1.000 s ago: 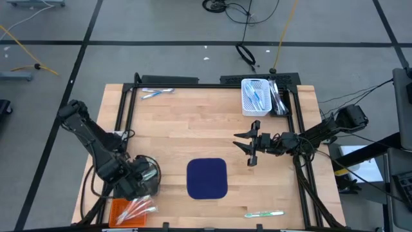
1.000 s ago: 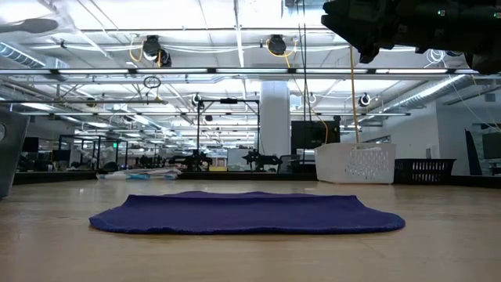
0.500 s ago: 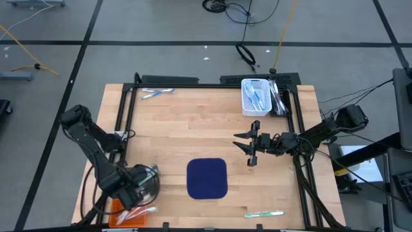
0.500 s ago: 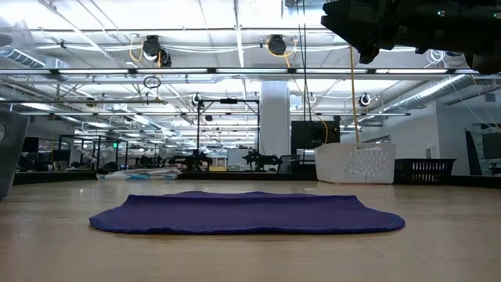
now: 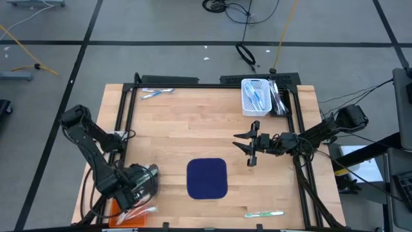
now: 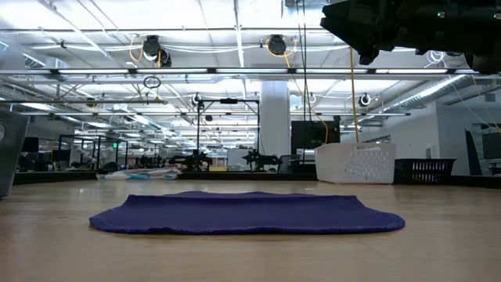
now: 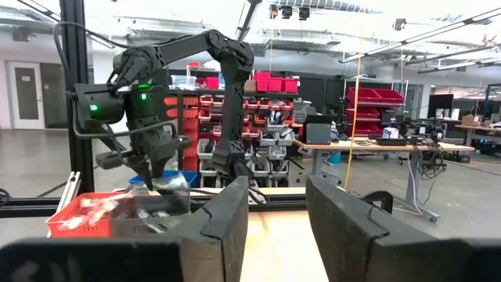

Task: Pick & Place Toothbrushes
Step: Put the green toothbrush into the black bin, then put the blue toothbrush into the white bin

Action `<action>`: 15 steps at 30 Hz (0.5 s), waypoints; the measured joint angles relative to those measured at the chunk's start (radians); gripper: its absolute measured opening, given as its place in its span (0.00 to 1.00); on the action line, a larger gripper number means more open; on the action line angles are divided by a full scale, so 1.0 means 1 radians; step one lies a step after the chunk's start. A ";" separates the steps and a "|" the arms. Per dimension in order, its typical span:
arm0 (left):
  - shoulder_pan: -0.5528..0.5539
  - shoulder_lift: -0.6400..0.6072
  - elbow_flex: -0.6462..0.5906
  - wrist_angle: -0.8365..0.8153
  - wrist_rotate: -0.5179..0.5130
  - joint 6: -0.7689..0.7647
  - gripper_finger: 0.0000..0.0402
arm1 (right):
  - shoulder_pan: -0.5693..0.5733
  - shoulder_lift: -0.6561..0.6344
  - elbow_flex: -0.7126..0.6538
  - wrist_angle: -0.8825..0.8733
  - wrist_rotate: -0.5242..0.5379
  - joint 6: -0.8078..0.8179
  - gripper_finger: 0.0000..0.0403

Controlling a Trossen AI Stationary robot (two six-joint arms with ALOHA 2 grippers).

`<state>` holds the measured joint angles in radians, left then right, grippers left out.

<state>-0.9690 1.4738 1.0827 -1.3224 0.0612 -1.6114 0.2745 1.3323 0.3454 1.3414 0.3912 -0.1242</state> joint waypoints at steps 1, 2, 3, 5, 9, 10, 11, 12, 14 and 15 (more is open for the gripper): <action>-0.001 0.000 -0.006 0.000 0.009 -0.008 0.19 | 0.000 0.000 0.000 0.000 0.000 0.000 0.30; -0.002 0.000 -0.011 0.000 0.020 -0.016 0.21 | 0.000 0.000 0.000 -0.001 0.000 0.000 0.30; -0.002 0.000 -0.015 -0.003 0.027 -0.023 0.23 | 0.000 0.000 0.000 -0.001 0.000 0.000 0.30; -0.002 0.000 -0.017 -0.010 0.028 -0.029 0.26 | 0.000 0.000 0.000 0.000 0.000 0.000 0.30; -0.001 0.000 -0.017 -0.010 0.012 -0.039 0.32 | 0.000 0.000 0.000 0.000 0.000 0.000 0.30; 0.001 0.000 -0.017 -0.012 0.009 -0.038 0.33 | 0.000 0.000 0.000 0.000 0.000 0.000 0.30; 0.002 0.000 -0.017 -0.017 0.009 -0.036 0.34 | 0.000 0.000 0.000 0.000 0.000 0.000 0.30; 0.005 0.000 -0.017 -0.023 0.008 -0.036 0.35 | 0.000 0.000 0.000 0.000 0.000 0.000 0.30; 0.010 0.000 -0.017 -0.041 -0.001 -0.037 0.36 | 0.000 0.000 0.000 0.000 0.000 0.000 0.29; 0.013 0.000 -0.017 -0.053 -0.009 -0.041 0.36 | 0.000 0.000 0.000 0.000 0.000 0.000 0.29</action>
<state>-0.9558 1.4738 1.0660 -1.3756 0.0521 -1.6520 0.2745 1.3323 0.3454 1.3411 0.3912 -0.1242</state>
